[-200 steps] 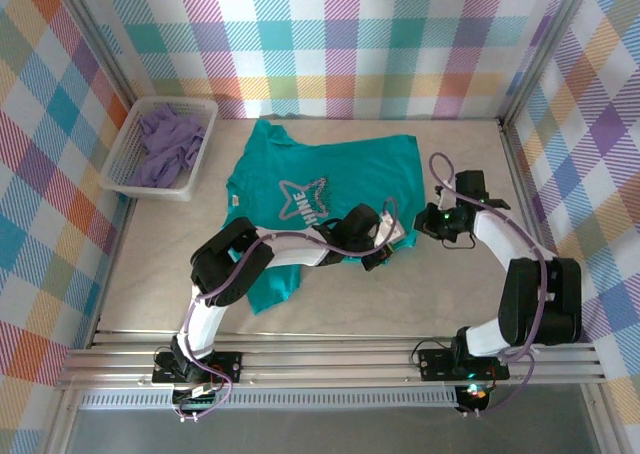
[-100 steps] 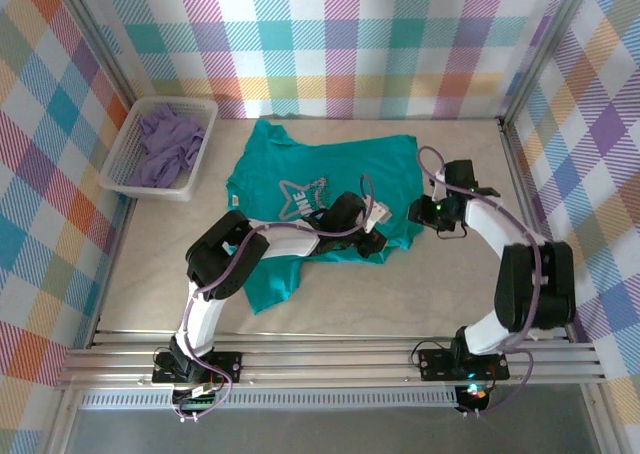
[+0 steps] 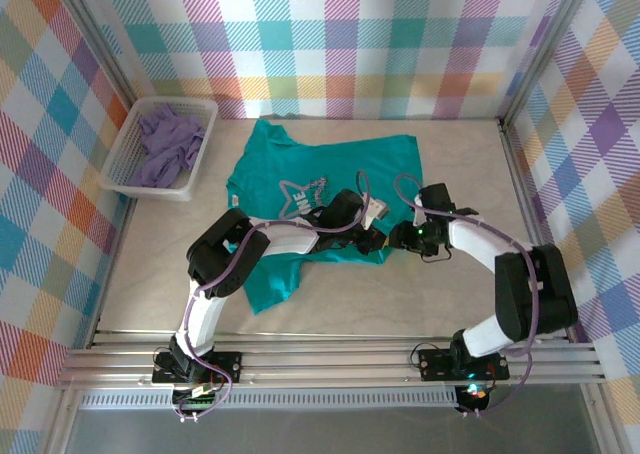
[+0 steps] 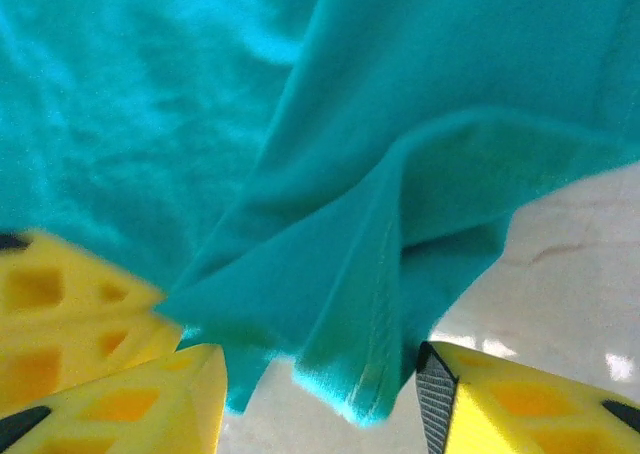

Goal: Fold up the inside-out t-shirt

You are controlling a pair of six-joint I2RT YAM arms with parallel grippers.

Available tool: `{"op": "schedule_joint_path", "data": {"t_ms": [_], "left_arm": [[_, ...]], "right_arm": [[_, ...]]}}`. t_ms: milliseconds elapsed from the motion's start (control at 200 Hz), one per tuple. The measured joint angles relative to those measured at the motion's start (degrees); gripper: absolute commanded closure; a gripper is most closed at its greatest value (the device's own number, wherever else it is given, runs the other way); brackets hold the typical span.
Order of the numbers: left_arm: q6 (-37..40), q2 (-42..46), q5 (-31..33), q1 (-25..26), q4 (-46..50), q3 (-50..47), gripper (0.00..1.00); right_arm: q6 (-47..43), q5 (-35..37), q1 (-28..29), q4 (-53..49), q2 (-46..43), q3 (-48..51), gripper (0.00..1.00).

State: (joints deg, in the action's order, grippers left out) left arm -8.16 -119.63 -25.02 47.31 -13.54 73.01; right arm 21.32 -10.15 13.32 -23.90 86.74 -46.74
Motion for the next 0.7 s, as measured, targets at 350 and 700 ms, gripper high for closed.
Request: {"op": "schedule_joint_path", "data": {"t_ms": [350,700], "left_arm": [[0.02,0.0,-0.09,-0.17,-0.13,0.0,1.0],[0.02,0.0,-1.09,-0.22,0.94,1.11,1.0]], "right_arm": [[-0.59,11.76,-1.03,-4.76,4.02,-6.93,0.78],[-4.35,11.78,-3.41,-6.49,3.61,-7.37,0.87]]}}
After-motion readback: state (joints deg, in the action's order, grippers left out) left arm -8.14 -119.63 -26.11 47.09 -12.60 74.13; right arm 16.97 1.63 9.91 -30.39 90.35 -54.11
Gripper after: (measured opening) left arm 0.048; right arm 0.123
